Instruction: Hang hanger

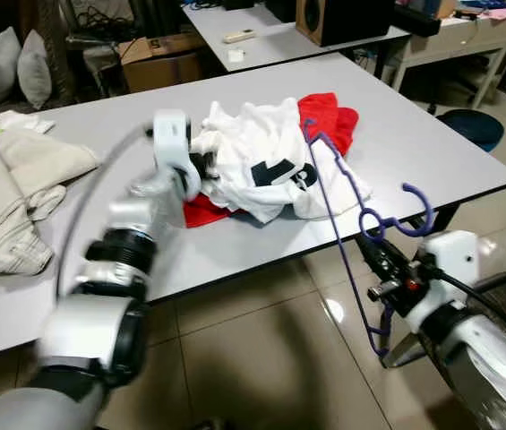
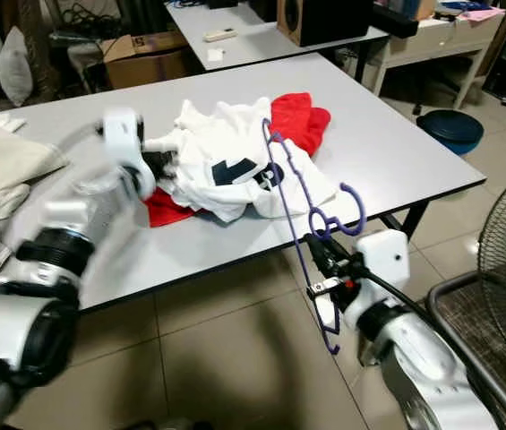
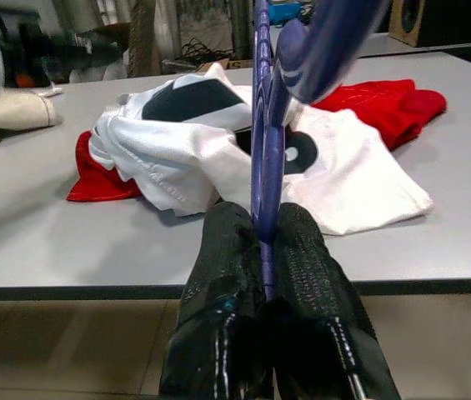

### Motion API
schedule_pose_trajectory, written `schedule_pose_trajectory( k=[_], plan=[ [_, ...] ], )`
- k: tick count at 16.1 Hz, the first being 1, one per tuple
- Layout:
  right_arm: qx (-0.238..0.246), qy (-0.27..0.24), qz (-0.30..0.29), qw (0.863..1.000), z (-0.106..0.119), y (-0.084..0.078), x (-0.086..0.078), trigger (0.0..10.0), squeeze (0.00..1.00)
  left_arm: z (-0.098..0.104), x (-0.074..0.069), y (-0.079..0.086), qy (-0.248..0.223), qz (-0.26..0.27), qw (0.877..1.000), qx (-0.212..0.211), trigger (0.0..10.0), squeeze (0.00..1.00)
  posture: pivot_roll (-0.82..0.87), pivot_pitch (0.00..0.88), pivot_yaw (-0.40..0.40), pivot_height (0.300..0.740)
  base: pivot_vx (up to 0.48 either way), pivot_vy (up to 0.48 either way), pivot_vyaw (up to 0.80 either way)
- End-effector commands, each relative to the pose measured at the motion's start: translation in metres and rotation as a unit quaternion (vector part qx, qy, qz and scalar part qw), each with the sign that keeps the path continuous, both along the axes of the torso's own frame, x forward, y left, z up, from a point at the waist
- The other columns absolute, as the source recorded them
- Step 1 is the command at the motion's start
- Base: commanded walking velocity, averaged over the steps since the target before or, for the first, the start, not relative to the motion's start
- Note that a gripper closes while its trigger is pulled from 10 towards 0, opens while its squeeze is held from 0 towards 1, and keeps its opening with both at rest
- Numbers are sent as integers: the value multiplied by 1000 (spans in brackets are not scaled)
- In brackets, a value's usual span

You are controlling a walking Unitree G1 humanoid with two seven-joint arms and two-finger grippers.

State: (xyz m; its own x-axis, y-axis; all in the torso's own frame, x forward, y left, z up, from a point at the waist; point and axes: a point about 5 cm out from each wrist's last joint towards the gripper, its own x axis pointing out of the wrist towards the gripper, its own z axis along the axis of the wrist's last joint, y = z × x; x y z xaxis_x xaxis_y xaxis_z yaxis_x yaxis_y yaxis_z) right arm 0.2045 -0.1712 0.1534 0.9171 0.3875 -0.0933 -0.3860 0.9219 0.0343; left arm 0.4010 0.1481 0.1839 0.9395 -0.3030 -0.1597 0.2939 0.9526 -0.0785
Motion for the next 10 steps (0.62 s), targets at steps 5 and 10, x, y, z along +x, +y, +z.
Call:
schedule_pose_trajectory(
  k=[5,10],
  plan=[
    [-20,-1,14,1000,2,0,-10,10000,0,16,-14,15,-118,-161,965,172,10000,0,-139,0,124,740,0,0,0],
    [-51,-14,41,998,6,5,-14,10000,0,-8,-41,-1,-201,-313,857,356,10000,0,-137,0,114,740,0,0,0]
  ],
)
